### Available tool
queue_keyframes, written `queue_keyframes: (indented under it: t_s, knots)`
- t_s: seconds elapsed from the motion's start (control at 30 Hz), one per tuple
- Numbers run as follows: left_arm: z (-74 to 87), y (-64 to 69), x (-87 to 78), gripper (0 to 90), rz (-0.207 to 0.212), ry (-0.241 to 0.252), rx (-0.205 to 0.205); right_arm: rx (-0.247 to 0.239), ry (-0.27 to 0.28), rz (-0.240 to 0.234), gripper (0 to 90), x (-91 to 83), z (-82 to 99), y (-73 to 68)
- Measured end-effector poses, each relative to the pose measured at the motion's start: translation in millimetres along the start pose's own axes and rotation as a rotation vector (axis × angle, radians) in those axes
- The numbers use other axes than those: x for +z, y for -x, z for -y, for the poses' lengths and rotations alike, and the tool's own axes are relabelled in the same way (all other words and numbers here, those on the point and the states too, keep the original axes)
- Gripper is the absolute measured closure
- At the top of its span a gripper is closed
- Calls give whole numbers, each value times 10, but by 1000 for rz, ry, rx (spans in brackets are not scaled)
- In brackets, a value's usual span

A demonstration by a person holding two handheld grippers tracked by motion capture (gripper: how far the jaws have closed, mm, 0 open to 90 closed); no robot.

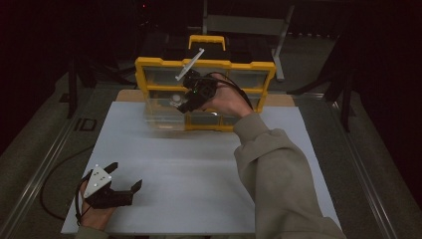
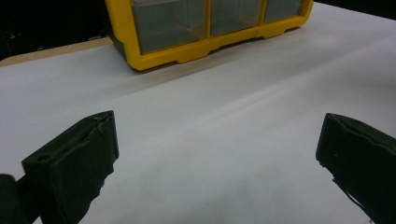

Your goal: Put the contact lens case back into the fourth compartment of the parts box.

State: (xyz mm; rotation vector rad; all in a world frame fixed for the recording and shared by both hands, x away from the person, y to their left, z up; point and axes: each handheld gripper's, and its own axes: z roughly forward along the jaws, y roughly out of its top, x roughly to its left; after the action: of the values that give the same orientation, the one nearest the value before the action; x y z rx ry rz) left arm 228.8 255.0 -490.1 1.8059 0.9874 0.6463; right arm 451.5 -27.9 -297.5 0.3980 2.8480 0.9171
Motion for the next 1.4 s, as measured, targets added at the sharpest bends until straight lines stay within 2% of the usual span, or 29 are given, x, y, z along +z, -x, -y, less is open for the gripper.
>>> queue_keyframes:
  t_s: [0.33,0.37,0.47,0.53,0.7,0.93,1.07,1.1,1.17,1.23,1.3,1.4]
  knots:
    - [2,-6,-3,0,3,2,-2,37,27,16,481,197,-106,-2]
    - [1,-7,-4,0,3,1,-1,36,34,16,467,210,-111,2]
    - [1,-4,-5,0,3,1,2,38,40,12,342,224,-105,-8]
    - [1,-5,-7,0,4,3,1,38,26,26,335,203,-79,-12]
    - [0,1,-3,0,2,2,1,61,40,44,260,63,81,21]
    - [1,5,3,0,-1,-2,2,124,42,94,147,-152,511,52]
    - [0,5,10,0,-2,-6,0,153,39,111,124,-226,831,14]
    - [-1,4,9,0,-2,-6,0,153,40,125,123,-238,916,-4]
    - [-1,0,9,0,-5,-3,-4,181,33,152,119,-264,1094,-48]
    - [0,-9,8,0,-5,-1,-11,221,51,180,120,-298,1304,-93]
    - [-2,-16,11,0,-6,3,-18,255,62,233,121,-327,1529,-153]
    - [-8,-13,13,0,-11,3,-17,306,101,249,123,-342,1874,-290]
